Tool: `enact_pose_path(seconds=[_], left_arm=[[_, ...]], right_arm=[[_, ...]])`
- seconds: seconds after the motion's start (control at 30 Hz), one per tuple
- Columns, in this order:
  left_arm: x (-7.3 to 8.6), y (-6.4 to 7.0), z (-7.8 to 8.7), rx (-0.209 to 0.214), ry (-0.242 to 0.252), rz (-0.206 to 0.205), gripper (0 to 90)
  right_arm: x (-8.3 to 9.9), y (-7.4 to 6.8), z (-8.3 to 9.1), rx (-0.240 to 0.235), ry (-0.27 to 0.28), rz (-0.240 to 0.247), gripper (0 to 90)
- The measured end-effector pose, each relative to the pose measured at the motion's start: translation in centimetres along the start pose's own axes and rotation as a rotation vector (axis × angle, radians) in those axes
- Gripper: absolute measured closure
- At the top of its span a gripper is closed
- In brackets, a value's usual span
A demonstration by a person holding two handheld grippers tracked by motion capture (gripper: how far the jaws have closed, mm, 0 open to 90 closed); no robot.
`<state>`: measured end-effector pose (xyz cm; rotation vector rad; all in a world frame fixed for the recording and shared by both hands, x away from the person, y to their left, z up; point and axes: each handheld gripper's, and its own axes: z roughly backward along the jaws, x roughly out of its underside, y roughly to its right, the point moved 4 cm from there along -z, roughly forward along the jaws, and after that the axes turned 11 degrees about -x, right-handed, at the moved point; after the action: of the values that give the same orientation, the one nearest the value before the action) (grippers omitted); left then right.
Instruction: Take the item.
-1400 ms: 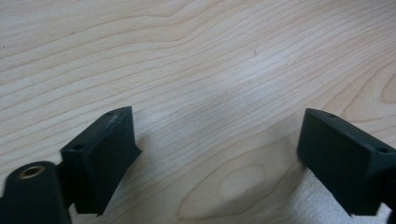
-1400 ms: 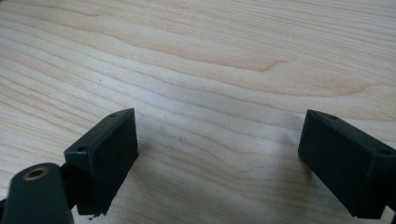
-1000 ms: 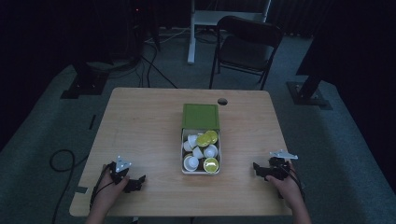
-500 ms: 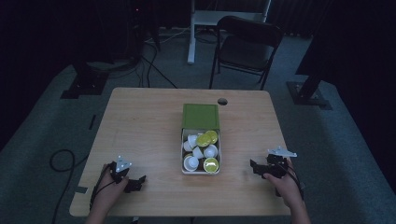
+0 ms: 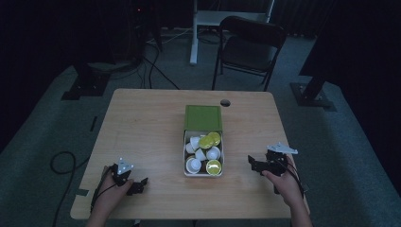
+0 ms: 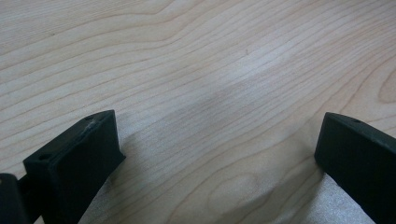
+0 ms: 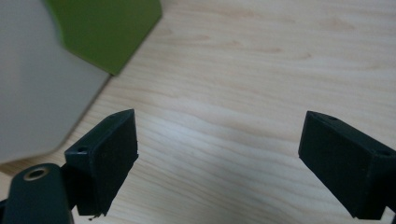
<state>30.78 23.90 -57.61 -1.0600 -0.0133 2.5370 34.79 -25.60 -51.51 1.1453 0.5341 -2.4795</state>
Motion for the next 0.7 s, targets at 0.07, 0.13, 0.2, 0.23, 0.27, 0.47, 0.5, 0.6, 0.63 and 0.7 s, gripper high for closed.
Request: enact_pose_path(seconds=[0.07, 0.13, 0.2, 0.23, 0.27, 0.47, 0.5, 0.6, 0.63, 0.7], left_arm=[[0.0, 0.0, 0.0, -0.001, 0.000, 0.002, 0.4], [0.0, 0.0, 0.0, -0.002, 0.000, 0.003, 0.4], [0.0, 0.0, 0.0, -0.003, 0.000, 0.003, 0.4], [0.0, 0.0, 0.0, -0.003, 0.000, 0.004, 0.4], [0.0, 0.0, 0.0, -0.004, 0.000, 0.005, 0.4], [0.0, 0.1, 0.0, -0.008, 0.001, 0.010, 0.4], [0.0, 0.1, 0.0, -0.008, 0.001, 0.010, 0.4], [0.0, 0.1, 0.0, -0.008, 0.000, 0.010, 0.4], [0.0, 0.1, 0.0, -0.008, 0.000, 0.010, 0.4], [0.0, 0.1, 0.0, -0.009, 0.000, 0.011, 0.4]], right_arm=[[-0.4, -0.3, 0.1, 0.002, 0.003, 0.010, 11.5], [-0.7, -0.7, 0.2, -0.003, 0.007, 0.015, 11.5], [-1.2, -1.0, 0.2, -0.015, 0.016, 0.010, 11.5], [-1.3, -1.1, 0.3, -0.016, 0.018, 0.011, 11.5], [-1.6, -1.3, 0.3, -0.019, 0.024, 0.007, 11.5], [-3.0, -2.5, 0.6, -0.021, 0.038, 0.059, 11.5], [-3.3, -2.9, 0.6, -0.032, 0.046, 0.058, 11.5], [-3.9, -3.7, 0.6, -0.047, 0.055, 0.073, 11.5], [-4.1, -4.0, 0.6, -0.052, 0.059, 0.080, 11.5], [-4.5, -4.6, 0.5, -0.061, 0.066, 0.090, 11.5]])
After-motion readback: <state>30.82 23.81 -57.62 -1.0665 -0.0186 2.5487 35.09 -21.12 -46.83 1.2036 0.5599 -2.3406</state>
